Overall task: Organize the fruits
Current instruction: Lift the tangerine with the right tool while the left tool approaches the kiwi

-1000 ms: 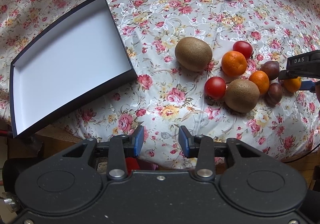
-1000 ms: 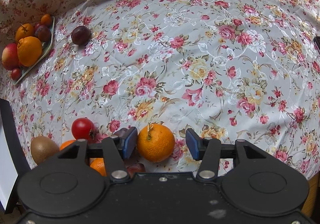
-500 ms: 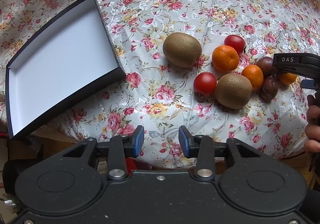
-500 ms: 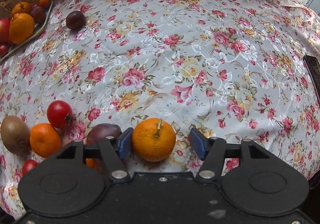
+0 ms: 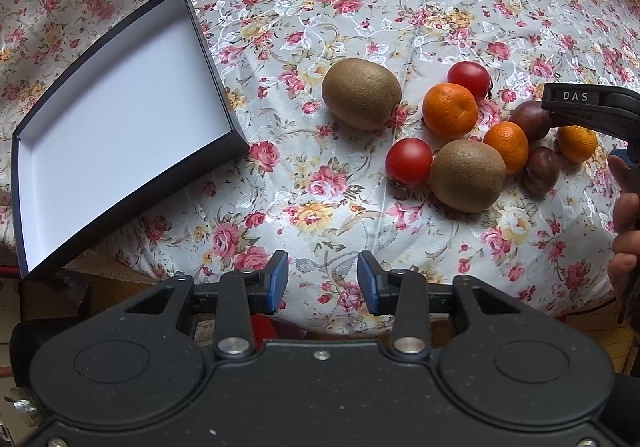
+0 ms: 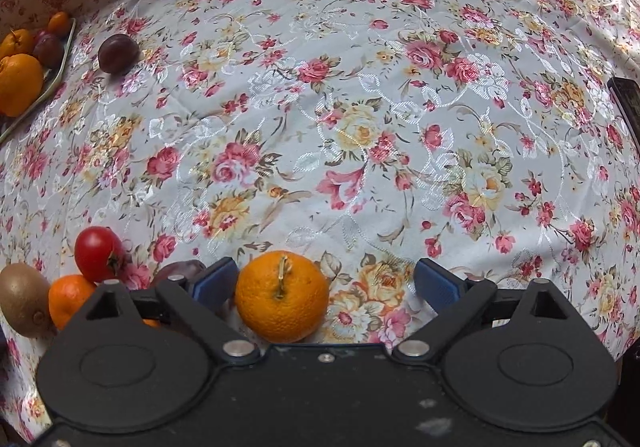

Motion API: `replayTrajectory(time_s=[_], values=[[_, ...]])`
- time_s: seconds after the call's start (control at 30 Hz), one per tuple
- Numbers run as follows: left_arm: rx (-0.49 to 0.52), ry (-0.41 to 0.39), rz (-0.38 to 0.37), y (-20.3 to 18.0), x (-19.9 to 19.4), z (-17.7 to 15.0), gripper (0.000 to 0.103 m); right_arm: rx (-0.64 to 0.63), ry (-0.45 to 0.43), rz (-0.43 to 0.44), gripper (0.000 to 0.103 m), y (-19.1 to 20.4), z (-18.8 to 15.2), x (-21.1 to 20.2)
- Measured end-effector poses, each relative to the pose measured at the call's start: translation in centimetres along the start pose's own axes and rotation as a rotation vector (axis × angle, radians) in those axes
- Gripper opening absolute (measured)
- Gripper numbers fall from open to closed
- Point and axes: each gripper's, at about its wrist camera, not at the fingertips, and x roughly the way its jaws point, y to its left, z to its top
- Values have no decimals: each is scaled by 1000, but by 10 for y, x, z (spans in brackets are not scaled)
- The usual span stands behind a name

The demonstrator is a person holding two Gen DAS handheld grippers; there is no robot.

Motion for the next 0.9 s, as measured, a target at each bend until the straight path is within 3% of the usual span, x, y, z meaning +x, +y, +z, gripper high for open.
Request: replayTrajectory(time_s=[0.4, 0.7, 0.8, 0.9], values=[[-7, 4, -25, 1, 0, 1, 49, 24, -79, -40, 99, 5, -8, -4], [-7, 8, -22, 0, 1, 0, 49, 23, 12, -26, 99, 2, 1, -2], [-9, 10, -21, 0, 1, 1, 49, 27, 9, -26, 95, 3, -2, -5], [-4, 9, -19, -1, 1, 1, 49, 19, 5, -27, 81, 10, -4, -12]])
